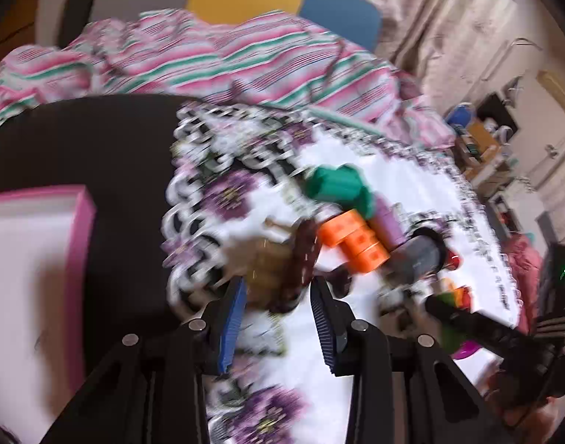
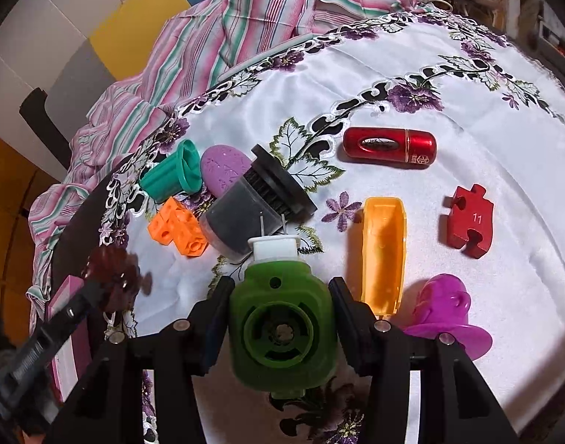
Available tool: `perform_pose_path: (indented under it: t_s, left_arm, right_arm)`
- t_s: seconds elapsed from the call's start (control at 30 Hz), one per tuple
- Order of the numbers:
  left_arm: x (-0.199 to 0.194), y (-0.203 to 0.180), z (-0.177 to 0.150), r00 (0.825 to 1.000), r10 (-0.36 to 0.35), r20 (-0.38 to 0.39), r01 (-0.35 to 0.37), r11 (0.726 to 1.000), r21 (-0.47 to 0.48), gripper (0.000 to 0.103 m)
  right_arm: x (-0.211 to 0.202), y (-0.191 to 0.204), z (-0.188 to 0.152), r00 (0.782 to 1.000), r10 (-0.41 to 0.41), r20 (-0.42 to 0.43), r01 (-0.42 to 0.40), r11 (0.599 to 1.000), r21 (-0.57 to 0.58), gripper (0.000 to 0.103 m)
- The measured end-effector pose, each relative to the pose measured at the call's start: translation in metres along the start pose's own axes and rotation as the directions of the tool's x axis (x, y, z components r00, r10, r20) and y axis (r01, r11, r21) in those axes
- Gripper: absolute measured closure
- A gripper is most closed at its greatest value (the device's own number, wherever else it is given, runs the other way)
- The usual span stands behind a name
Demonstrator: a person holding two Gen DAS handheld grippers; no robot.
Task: Organize rigid objects
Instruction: 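Grasp the brown flower-shaped knob with the left tool while right holds green device, then carry the brown knob into the pink tray with the left tool and release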
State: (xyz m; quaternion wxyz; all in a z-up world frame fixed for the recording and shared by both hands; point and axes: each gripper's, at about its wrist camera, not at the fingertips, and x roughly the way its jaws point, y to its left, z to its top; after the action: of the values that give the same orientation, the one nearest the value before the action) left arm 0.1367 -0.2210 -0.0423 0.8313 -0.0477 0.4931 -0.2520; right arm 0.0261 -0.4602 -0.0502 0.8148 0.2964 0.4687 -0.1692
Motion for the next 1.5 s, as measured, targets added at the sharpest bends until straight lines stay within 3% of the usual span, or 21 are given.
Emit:
perform_pose_path:
  t_s: [0.1,0.17,0.27,0.33,0.47,0.57,0.7,0.83,0.93,1.07,1.5]
  left_arm:
    - [0.002,0.026,-0.003,1.0,0.001,-0.005,-0.002,0.992,-0.127,0.069]
    - [-0.003,0.031,-0.004,1.0,-0.008,0.008,0.009,0.989,-0.145,0.068]
    - [-0.016,0.024,-0.013,0.998,0.028,0.048,-0.023,0.994,-0.106,0.066]
    - [-0.023,0.018,-0.019,0.996,0.028,0.081,-0.022,0.997,-0.075,0.059]
    - [-0.031,-0.003,-0.032,0.982,0.126,0.144,-0.134,0.99,0.051,0.053]
    - [-0.025,-0.013,-0.025,0.971,0.188,0.151,-0.206,0.971,0.117,0.053]
    - [-0.019,-0.019,-0.009,0.962,0.203,0.183,-0.231,0.962,0.147,0.053]
    - [-0.005,-0.028,0.005,0.95,0.241,0.197,-0.285,0.929,0.238,0.053]
    - [0.007,-0.029,0.009,0.949,0.26,0.18,-0.303,0.912,0.278,0.064]
    - [0.01,-0.021,0.01,0.954,0.245,0.176,-0.285,0.92,0.267,0.08]
    - [-0.016,-0.004,0.004,0.979,0.117,0.168,-0.144,0.976,0.162,0.08]
  right_arm:
    - [0.0,0.0,0.0,1.0,0.002,0.001,-0.002,1.0,0.002,0.05]
    - [0.0,0.001,0.0,1.0,-0.001,0.001,0.001,1.0,-0.001,0.05]
    - [0.0,0.001,0.0,1.0,0.001,-0.002,-0.001,1.0,-0.002,0.05]
    - [0.0,0.001,0.0,1.0,0.004,-0.001,-0.004,1.0,-0.002,0.05]
    - [0.0,0.0,0.0,1.0,0.007,-0.001,-0.007,1.0,-0.001,0.05]
    - [0.0,0.0,0.0,1.0,0.01,-0.002,-0.01,1.0,-0.002,0.05]
    - [0.0,0.002,0.0,1.0,0.018,0.002,-0.018,1.0,-0.009,0.05]
    - [0.0,0.003,-0.001,0.999,0.033,0.003,-0.033,0.999,-0.016,0.05]
    - [0.001,0.005,-0.001,0.999,0.035,-0.001,-0.035,0.999,-0.022,0.05]
    - [0.002,0.005,0.0,0.999,0.038,-0.003,-0.038,0.999,-0.022,0.05]
    - [0.0,0.009,0.0,0.996,0.085,0.005,-0.084,0.996,-0.032,0.05]
